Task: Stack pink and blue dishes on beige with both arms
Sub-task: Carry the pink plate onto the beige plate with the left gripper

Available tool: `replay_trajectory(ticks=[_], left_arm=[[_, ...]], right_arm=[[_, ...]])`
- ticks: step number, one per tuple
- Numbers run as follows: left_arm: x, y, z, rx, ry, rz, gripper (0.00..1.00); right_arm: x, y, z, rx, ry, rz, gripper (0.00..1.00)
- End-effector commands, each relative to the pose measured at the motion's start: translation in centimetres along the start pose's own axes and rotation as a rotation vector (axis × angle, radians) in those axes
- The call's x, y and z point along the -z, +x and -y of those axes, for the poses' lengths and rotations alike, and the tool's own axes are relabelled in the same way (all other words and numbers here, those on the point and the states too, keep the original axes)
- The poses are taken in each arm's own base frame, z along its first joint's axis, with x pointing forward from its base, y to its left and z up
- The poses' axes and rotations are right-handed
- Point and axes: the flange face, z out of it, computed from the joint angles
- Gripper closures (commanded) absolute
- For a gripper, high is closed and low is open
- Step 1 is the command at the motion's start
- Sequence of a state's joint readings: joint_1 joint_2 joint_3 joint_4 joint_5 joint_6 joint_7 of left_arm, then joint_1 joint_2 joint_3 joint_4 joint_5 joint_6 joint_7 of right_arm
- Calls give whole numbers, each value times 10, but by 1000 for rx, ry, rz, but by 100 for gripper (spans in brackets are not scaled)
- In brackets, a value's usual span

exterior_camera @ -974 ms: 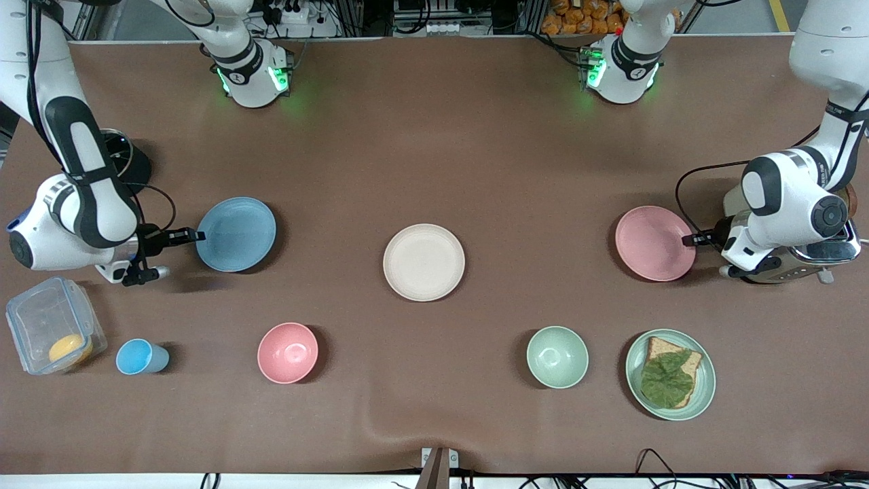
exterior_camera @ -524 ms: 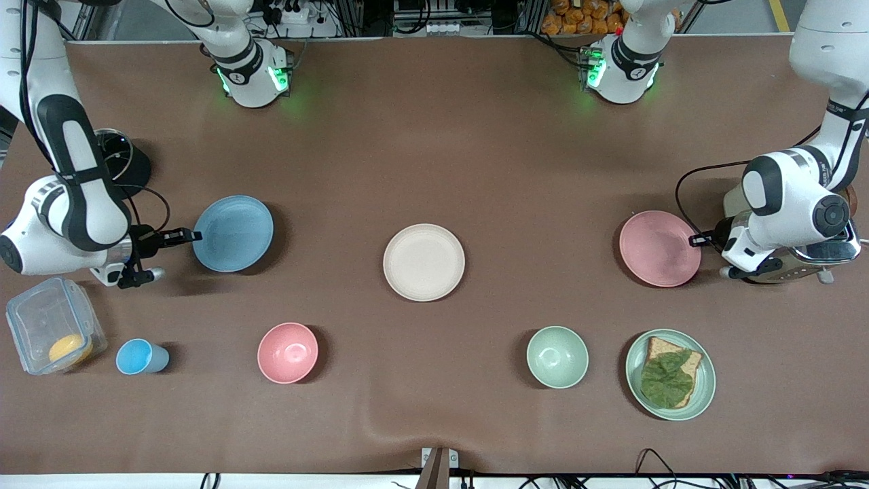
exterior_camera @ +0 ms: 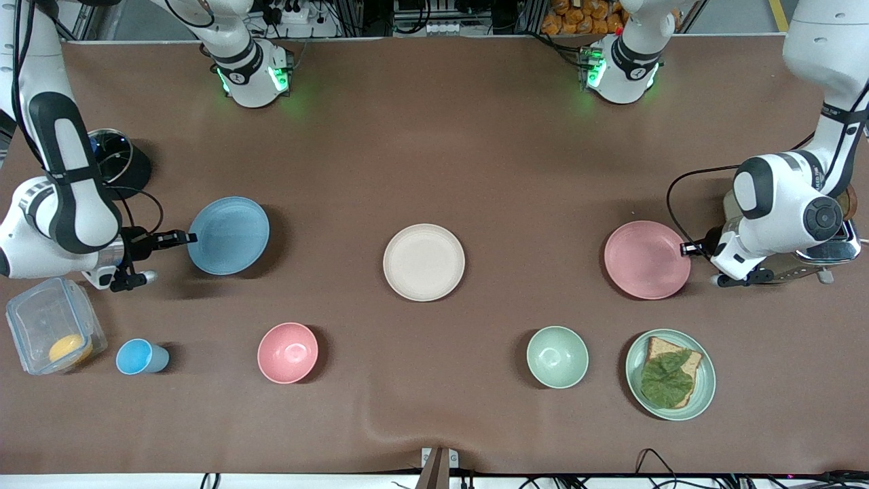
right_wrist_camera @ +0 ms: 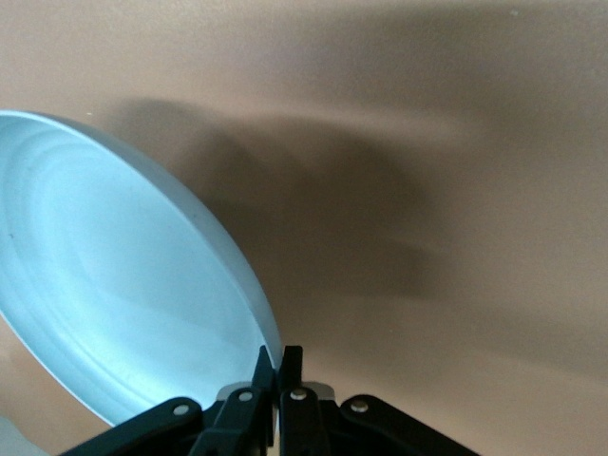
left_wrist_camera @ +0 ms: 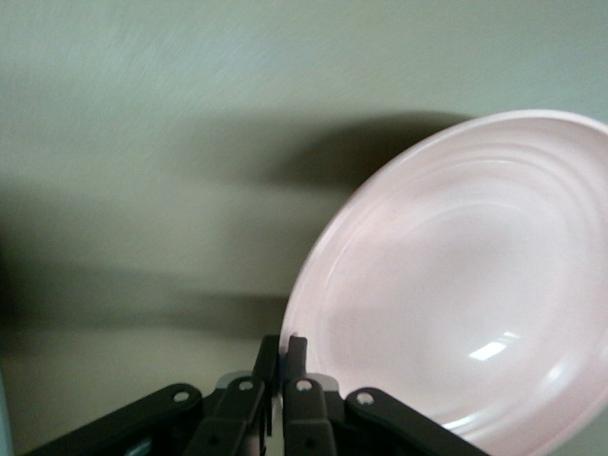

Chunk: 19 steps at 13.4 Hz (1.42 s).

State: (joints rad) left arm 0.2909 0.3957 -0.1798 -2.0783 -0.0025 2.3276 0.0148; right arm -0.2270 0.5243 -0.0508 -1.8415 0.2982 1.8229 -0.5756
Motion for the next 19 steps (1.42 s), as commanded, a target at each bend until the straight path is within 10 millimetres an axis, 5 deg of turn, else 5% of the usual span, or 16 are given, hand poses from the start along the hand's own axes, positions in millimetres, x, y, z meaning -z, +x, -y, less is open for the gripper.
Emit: replay_trajectory(ticks=[1, 4, 9, 14, 19], left_arm=[[36, 12, -43, 10, -61, -16, 100], [55, 19, -111, 40, -130, -28, 100], [62, -7, -245, 159, -152, -6, 100], [43, -32, -361, 266, -172, 43, 100], [21, -52, -423, 324, -211, 86, 100]], right_arm=[[10, 3, 0, -12, 29, -4, 100], [14, 4, 0, -10, 25, -10, 100], [23, 7, 4, -20, 13, -16, 100], [32, 11, 13, -26, 9, -7, 100], [42, 16, 24, -30, -2, 0, 100]])
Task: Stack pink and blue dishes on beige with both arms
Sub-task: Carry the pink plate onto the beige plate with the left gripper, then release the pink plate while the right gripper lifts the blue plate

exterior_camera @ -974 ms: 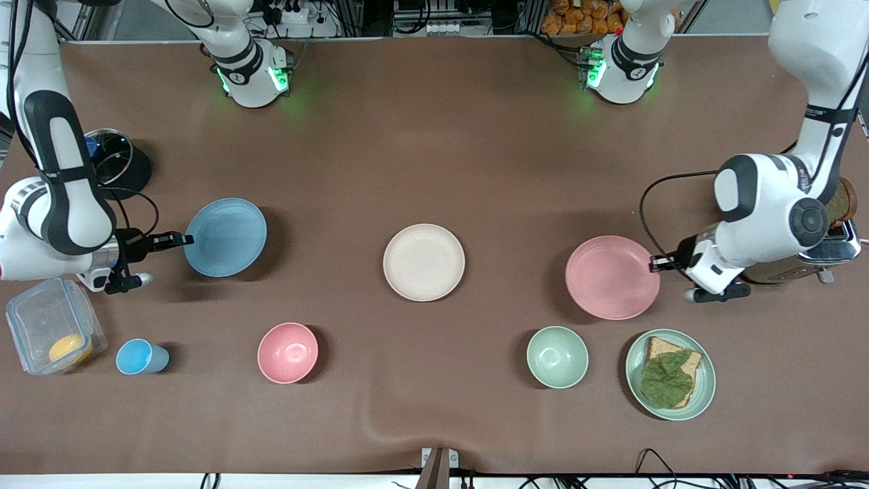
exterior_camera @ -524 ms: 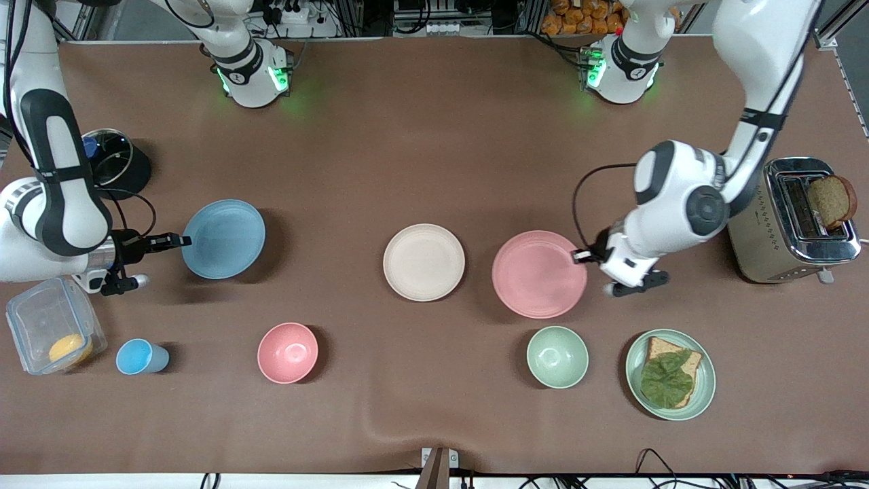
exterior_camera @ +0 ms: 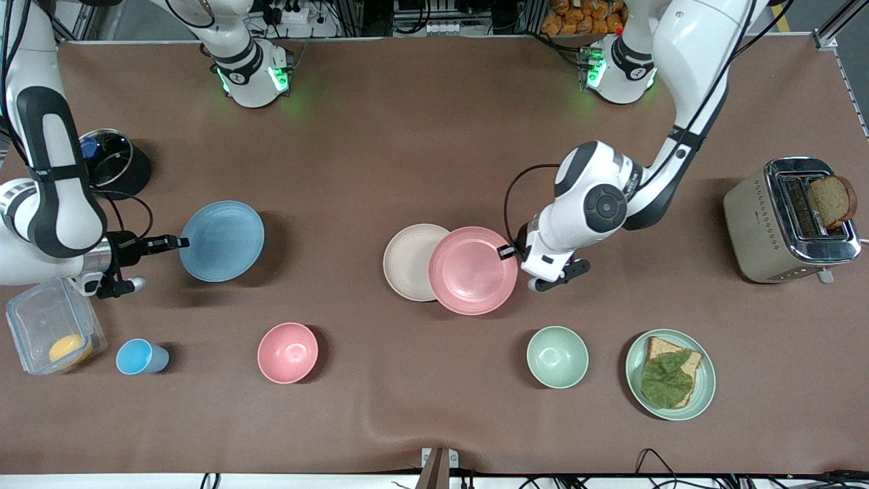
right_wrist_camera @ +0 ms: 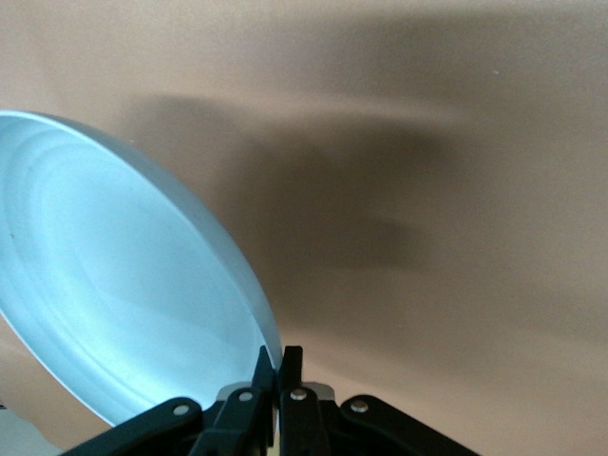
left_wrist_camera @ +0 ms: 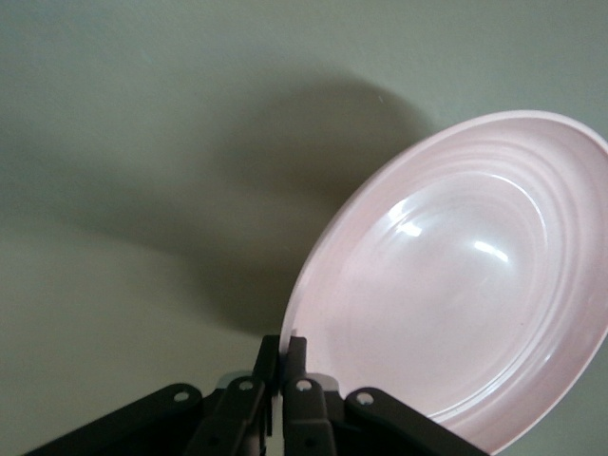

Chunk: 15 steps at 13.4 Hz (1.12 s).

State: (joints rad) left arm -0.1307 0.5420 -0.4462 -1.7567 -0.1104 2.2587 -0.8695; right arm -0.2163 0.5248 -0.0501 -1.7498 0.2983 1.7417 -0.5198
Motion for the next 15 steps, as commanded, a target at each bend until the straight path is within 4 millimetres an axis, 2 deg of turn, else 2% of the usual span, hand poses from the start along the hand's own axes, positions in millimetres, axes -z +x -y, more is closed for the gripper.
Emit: replay_trajectory(ticks=[1, 3, 5, 9, 12, 15], left_arm=[[-14, -10, -19, 21, -39, 24, 100], [-27, -12, -23, 17, -53, 20, 100], [-48, -30, -37, 8, -60, 19, 100], [-62, -41, -45, 9, -73, 10, 100], [-75, -52, -49, -10, -69, 11, 100], [-85, -48, -48, -5, -81, 4, 100]], right_arm=[[8, 9, 16, -15, -4, 10, 100], [12, 10, 23, -34, -3, 24, 100], [10, 11, 28, -39, -1, 35, 100], [10, 10, 37, -52, 3, 55, 100], [9, 15, 57, -83, -2, 80, 100], [9, 19, 74, -98, -15, 88, 100]])
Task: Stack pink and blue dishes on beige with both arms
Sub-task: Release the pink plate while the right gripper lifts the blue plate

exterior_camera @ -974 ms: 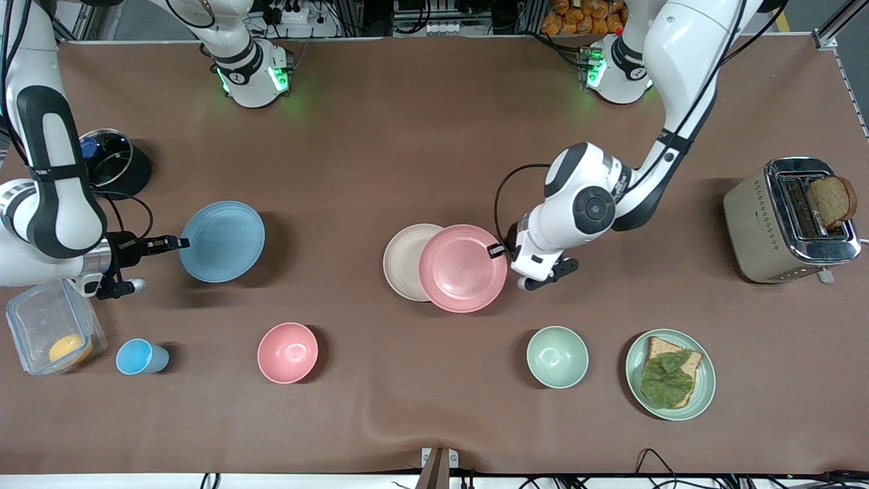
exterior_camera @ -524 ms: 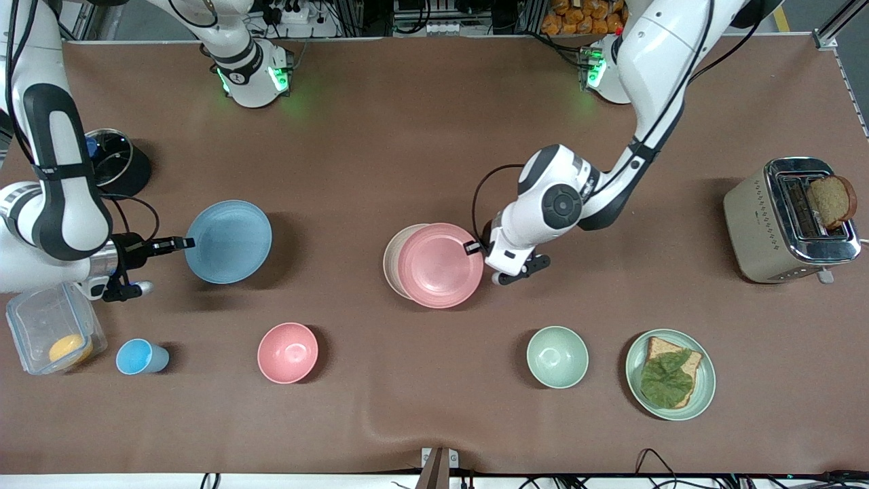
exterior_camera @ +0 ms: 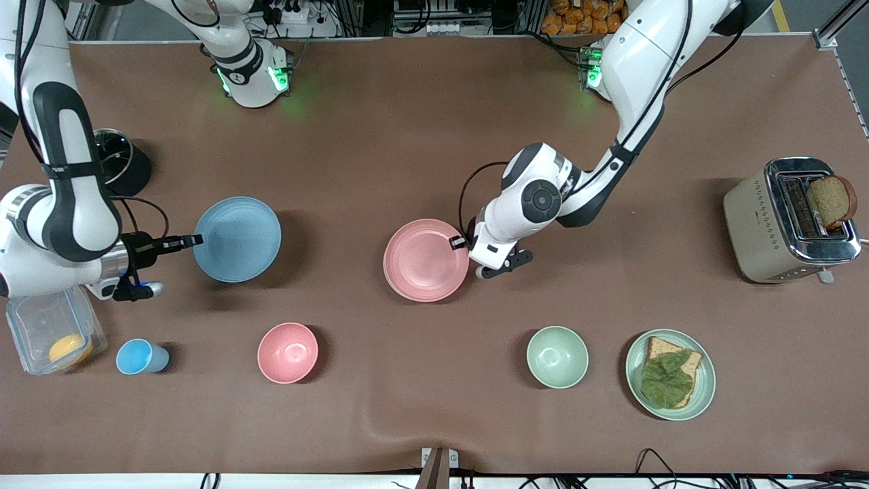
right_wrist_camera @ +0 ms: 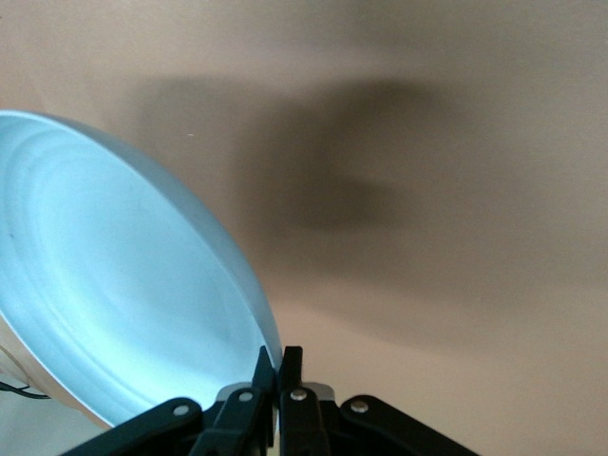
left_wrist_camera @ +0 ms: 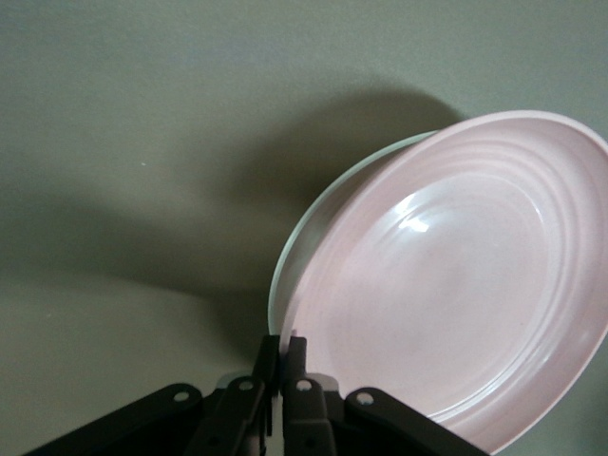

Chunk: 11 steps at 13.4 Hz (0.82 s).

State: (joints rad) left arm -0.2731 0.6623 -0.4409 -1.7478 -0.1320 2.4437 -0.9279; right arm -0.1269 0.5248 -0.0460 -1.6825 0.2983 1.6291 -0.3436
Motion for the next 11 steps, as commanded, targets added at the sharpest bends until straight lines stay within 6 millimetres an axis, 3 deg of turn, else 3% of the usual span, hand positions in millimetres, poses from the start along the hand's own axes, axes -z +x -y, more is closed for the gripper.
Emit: replay_trajectory(ticks=[1, 8, 11], left_arm=[[-7, 3, -3, 14, -22, -12, 100], [-24, 2, 0, 9, -12, -6, 100], [-28, -1, -1, 6, -6, -4, 100]], right_arm=[[4, 1, 12, -18, -1, 11, 100], [2, 3, 25, -2, -8, 21, 100], [11, 5, 41, -54, -11, 35, 100]])
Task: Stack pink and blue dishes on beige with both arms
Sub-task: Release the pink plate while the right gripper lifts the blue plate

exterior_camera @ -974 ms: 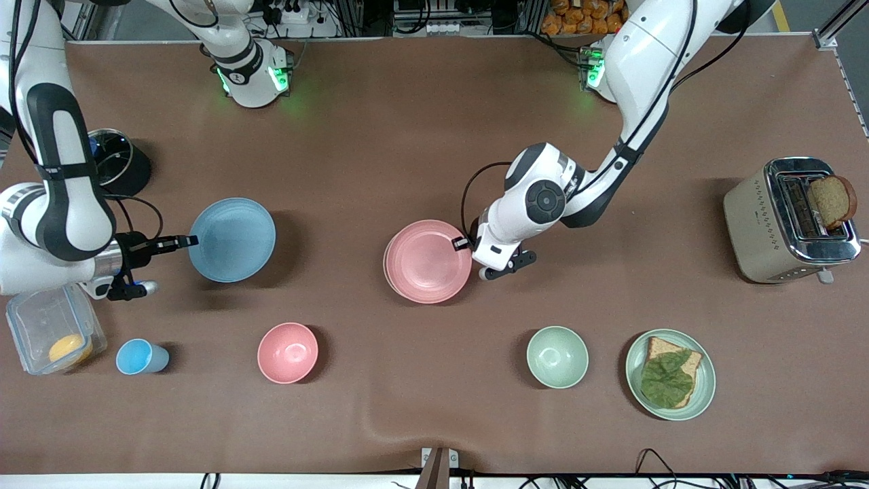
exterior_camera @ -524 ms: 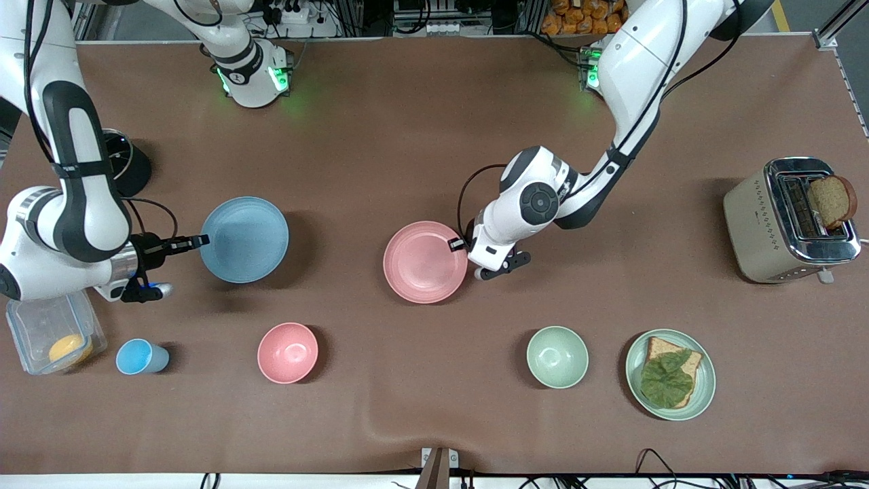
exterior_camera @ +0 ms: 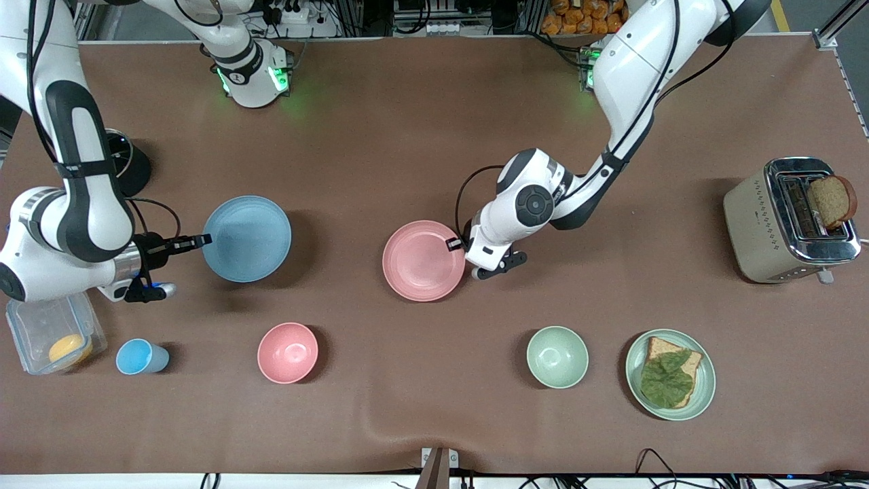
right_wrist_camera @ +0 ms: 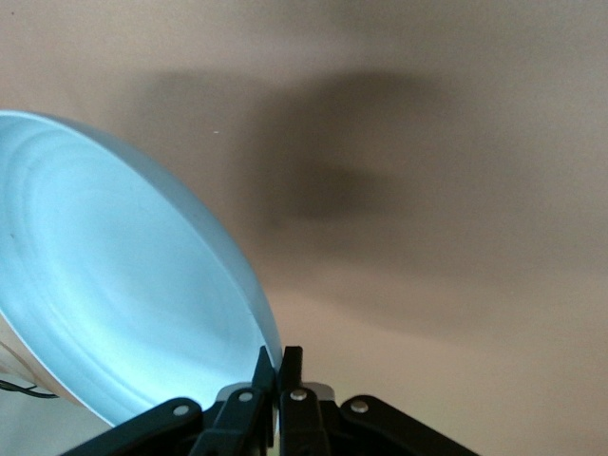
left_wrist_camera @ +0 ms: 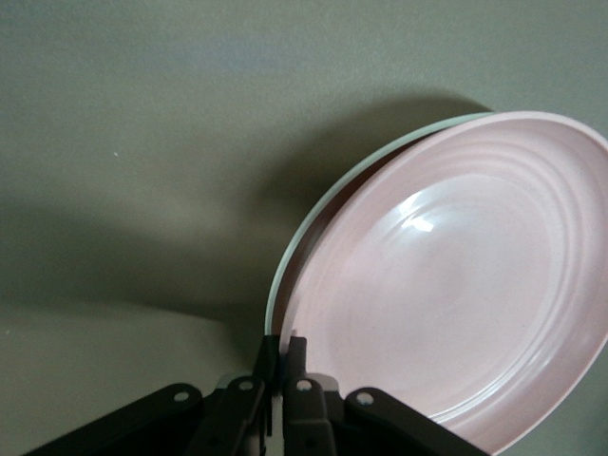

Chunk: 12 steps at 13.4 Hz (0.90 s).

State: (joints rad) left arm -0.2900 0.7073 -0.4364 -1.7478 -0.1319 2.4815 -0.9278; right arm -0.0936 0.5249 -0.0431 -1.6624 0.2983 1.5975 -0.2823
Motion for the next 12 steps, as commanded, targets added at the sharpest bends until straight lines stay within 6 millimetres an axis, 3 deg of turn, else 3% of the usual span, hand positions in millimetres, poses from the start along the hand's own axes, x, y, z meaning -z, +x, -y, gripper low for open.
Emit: replay_trajectory(ticks=[1, 3, 4, 6, 7, 9, 12], left_arm=[[-1, 1, -4, 6, -8, -16, 100], [-1, 1, -4, 9, -8, -16, 84], [-2, 2, -4, 14, -8, -15, 66], [0, 5, -3, 20, -9, -20, 10], [5, 7, -3, 22, -14, -25, 0], [27, 11, -8, 35, -33, -46, 0], [119, 25, -5, 25, -29, -123, 0]], right_arm=[[10, 1, 23, -22, -3, 14, 100], [8, 3, 33, -15, -7, 16, 100], [4, 6, 45, -34, -16, 18, 100], [-1, 11, 72, -67, -38, 17, 100], [-6, 13, 86, -69, -49, 23, 100], [-13, 17, 113, -95, -45, 24, 100], [-28, 26, 153, -93, -43, -10, 100]])
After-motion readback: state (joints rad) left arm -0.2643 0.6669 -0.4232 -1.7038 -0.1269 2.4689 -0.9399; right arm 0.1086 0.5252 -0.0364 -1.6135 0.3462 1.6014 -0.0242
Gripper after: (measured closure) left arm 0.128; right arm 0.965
